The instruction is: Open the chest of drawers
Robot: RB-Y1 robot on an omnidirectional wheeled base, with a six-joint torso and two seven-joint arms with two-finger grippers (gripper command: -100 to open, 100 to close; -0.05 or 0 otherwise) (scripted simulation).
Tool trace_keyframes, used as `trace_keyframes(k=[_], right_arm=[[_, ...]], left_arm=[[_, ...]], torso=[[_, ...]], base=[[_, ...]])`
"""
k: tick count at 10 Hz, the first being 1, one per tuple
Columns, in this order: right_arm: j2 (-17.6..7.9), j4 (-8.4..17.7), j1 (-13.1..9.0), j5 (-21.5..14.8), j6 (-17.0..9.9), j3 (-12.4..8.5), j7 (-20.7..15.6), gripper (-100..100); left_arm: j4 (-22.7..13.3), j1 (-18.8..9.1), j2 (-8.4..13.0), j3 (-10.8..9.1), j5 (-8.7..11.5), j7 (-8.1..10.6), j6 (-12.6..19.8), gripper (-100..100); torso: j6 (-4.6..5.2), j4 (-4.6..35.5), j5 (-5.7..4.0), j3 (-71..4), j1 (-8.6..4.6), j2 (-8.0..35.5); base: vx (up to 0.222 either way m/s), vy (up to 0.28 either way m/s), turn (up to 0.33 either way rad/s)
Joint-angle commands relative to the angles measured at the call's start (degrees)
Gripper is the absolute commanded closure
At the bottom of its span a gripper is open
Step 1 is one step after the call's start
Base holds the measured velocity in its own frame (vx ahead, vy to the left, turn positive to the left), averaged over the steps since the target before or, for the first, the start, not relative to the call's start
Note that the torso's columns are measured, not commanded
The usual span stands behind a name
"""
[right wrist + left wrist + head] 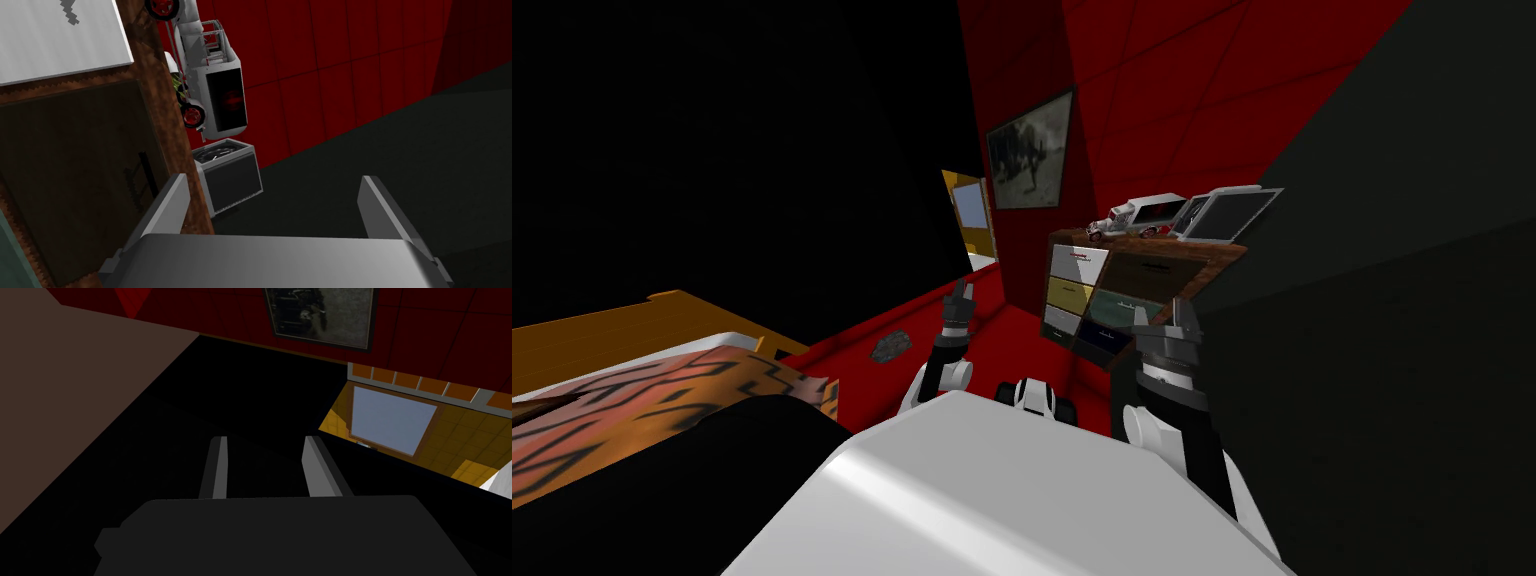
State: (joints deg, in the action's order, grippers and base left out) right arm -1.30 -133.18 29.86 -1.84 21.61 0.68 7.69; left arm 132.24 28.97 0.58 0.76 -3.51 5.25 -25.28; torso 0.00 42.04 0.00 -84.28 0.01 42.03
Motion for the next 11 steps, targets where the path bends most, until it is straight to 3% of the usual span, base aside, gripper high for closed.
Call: trace_keyframes(k=[1,6,11], right_arm=[[-3.6,0.9,-0.1,-3.4,-1.9,0.2,-1.0,-100],[-6.7,3.5,-0.7,-11.3,-6.7,1.4,-3.8,-100],[-7.6,5.3,-1.1,-18.3,-9.8,2.2,-5.7,-100]], left_arm=[[0.0,0.0,0.0,0.0,0.0,0.0,0.0,0],[0.0,0.0,0.0,0.0,0.0,0.0,0.0,0],[0.0,0.0,0.0,0.0,0.0,0.0,0.0,0]], torso=[[0.0,0.2,0.0,-0.3,0.0,0.1],[0.0,0.3,0.0,-0.2,-0.01,0.3],[0.0,0.2,0.0,-0.3,-0.01,0.2]], base=[[0.037,0.004,0.023],[0.046,0.006,0.028],[0.041,0.005,0.02]])
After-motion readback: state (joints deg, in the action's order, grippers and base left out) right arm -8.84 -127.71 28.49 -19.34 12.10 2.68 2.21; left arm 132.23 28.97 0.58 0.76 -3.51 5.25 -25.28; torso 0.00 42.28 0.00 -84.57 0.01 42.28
